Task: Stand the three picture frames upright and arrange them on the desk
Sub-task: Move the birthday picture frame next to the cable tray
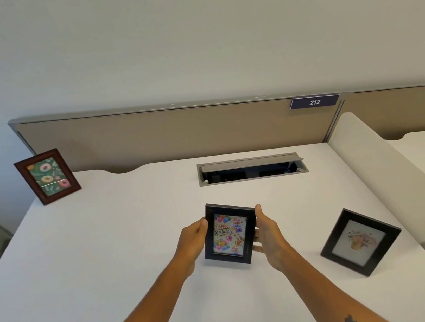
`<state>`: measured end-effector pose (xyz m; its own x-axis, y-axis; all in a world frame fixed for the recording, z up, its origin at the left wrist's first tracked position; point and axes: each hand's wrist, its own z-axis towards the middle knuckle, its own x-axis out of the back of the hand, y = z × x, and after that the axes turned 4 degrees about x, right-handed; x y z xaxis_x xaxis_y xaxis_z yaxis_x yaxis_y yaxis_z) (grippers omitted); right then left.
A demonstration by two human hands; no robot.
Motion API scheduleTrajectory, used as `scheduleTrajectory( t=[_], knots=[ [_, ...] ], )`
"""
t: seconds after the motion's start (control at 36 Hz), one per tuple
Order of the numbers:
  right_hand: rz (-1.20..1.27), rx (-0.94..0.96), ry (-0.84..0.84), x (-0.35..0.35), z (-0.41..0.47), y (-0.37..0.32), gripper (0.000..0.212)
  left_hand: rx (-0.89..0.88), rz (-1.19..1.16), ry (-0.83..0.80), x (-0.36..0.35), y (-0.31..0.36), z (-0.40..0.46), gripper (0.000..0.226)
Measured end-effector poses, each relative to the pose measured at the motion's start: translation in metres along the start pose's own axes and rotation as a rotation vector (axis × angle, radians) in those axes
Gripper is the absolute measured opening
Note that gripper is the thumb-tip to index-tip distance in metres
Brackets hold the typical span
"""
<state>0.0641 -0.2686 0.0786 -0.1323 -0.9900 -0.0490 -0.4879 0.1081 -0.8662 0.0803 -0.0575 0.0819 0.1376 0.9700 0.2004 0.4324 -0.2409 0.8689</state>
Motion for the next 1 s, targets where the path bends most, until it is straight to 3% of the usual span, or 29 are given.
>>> scheduleTrajectory(
  t=[0.31, 0.67, 0.81, 1.0],
  knots=[
    [-0.049, 0.054, -0.071, -0.051, 0.051, -0.051, 0.068, -0.003, 0.003, 0.085, 0.051, 0.029, 0.044, 0.047],
    [-0.054, 0.063, -0.14, -0.108, 0.147, -0.118, 0.073, -0.025, 0.0, 0.135, 0.111, 0.07, 0.138, 0.032],
    [-0.056, 0.053, -0.164, -0.132, 0.195, -0.14, 0.073, -0.006, 0.026, 0.173, 0.131, 0.087, 0.182, 0.05],
    [-0.029, 0.018, -0.173, -0.158, 0.26, -0.157, 0.075, -0.013, 0.029, 0.198, 0.148, 0.099, 0.241, 0.052]
  ],
)
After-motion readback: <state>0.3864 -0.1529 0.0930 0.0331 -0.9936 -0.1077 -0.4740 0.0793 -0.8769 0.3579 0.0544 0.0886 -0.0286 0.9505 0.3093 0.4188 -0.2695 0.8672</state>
